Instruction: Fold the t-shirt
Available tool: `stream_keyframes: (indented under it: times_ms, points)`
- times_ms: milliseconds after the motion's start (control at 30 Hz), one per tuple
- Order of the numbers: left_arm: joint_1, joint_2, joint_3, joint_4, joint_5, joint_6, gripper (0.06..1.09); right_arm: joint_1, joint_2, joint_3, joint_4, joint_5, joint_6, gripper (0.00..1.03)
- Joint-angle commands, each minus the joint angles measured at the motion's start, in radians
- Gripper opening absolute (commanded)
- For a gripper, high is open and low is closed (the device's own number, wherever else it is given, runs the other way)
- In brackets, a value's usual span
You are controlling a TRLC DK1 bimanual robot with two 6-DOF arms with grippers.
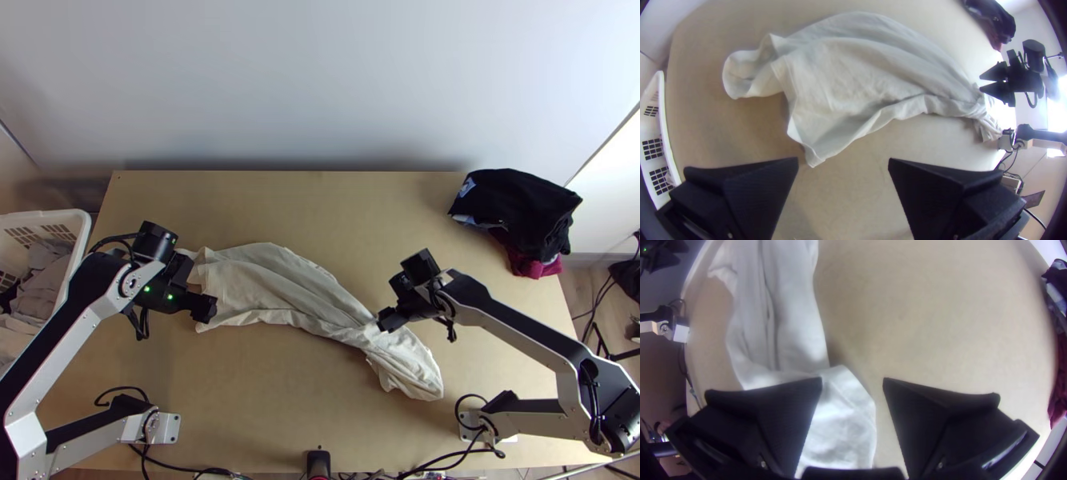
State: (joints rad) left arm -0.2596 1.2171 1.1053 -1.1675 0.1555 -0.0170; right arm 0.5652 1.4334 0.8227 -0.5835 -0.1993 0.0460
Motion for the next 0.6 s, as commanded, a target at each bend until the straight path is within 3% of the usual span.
stream_keyframes:
  times_ms: [0,167,267,400,467,567]
  points:
    - [0.0,0.021,0.004,0.011,-0.001,0.008,1.04,0.001,-0.013,-0.016,0.004,0.0,0.005,0.59]
    - [0.0,0.024,0.01,0.014,-0.001,0.009,1.04,0.009,-0.024,-0.027,-0.003,0.0,0.017,0.58]
    - [0.002,0.024,0.011,0.014,-0.001,0.012,1.04,0.013,-0.027,-0.039,-0.003,0.0,0.017,0.47]
    - [0.002,0.022,0.011,0.012,-0.001,0.012,1.04,0.021,-0.027,-0.051,-0.003,-0.002,0.017,0.47]
    - [0.002,0.021,0.01,0.012,-0.001,0.012,1.04,0.03,-0.025,-0.059,-0.001,-0.002,0.014,0.39]
    - [0.003,0.018,0.01,0.012,-0.001,0.012,1.04,0.038,-0.014,-0.069,-0.001,0.0,0.011,0.37]
